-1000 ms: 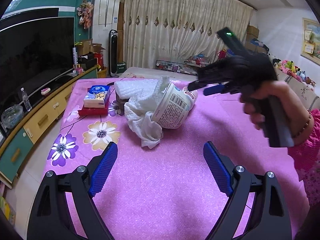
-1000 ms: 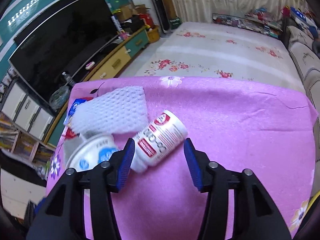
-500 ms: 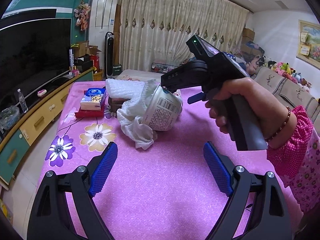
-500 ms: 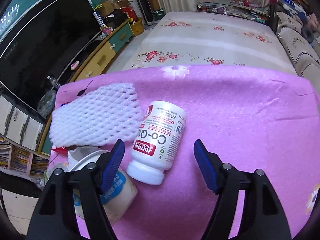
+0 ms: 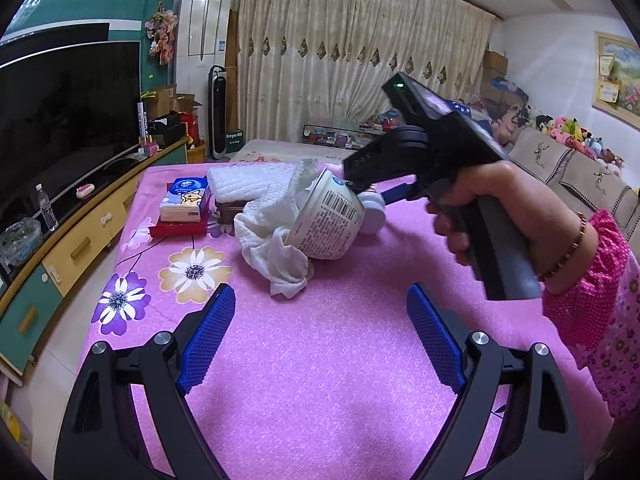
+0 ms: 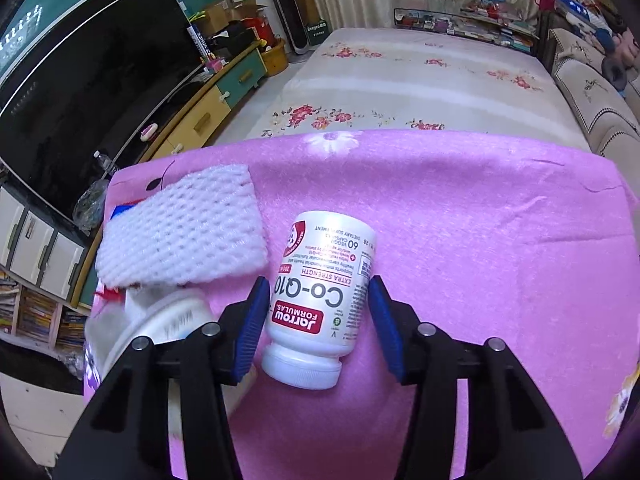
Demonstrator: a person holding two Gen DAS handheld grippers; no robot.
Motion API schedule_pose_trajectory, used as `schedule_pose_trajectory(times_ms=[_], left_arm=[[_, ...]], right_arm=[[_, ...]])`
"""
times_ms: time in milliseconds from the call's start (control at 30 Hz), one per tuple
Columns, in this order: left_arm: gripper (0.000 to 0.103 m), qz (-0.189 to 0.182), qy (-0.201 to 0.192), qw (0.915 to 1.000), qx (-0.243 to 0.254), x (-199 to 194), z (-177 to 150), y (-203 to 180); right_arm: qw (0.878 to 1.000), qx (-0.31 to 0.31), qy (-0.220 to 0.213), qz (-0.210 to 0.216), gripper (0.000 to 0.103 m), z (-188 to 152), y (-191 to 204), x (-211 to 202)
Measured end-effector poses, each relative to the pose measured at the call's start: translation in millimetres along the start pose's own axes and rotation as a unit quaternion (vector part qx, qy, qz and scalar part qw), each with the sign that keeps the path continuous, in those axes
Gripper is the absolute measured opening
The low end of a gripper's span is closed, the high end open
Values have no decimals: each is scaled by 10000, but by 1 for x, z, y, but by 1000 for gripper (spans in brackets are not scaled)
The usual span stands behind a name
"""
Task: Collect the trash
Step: 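Carry the vitamin bottle over the bin and open the right gripper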
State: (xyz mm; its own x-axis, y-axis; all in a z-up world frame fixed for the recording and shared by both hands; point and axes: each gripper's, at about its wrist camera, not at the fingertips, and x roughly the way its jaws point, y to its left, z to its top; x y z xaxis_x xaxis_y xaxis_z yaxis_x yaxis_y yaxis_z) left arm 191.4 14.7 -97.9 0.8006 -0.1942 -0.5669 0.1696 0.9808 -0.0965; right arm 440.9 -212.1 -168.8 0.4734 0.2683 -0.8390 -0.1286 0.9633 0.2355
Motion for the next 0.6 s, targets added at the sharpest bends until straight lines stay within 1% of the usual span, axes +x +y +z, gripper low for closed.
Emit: schedule_pose_trajectory(times_ms=[167,367,500,600], left_arm=[[86,0,16,10000,38,2,-1,-1],[86,16,18,9999,124,3,-1,-4],[86,42,32,9997,225,5,-3,-8],[86,54,32,9996,292,7,-4,-10]], right_arm=[[9998,10,-144,135,49,-18,-17,-29],[9984,-32,-528,205,49,-56,-38,-82],[9965,102,-820,94,49,-86,-63,-119],[9948,255,-972,-148,49,-105,-86,-140]])
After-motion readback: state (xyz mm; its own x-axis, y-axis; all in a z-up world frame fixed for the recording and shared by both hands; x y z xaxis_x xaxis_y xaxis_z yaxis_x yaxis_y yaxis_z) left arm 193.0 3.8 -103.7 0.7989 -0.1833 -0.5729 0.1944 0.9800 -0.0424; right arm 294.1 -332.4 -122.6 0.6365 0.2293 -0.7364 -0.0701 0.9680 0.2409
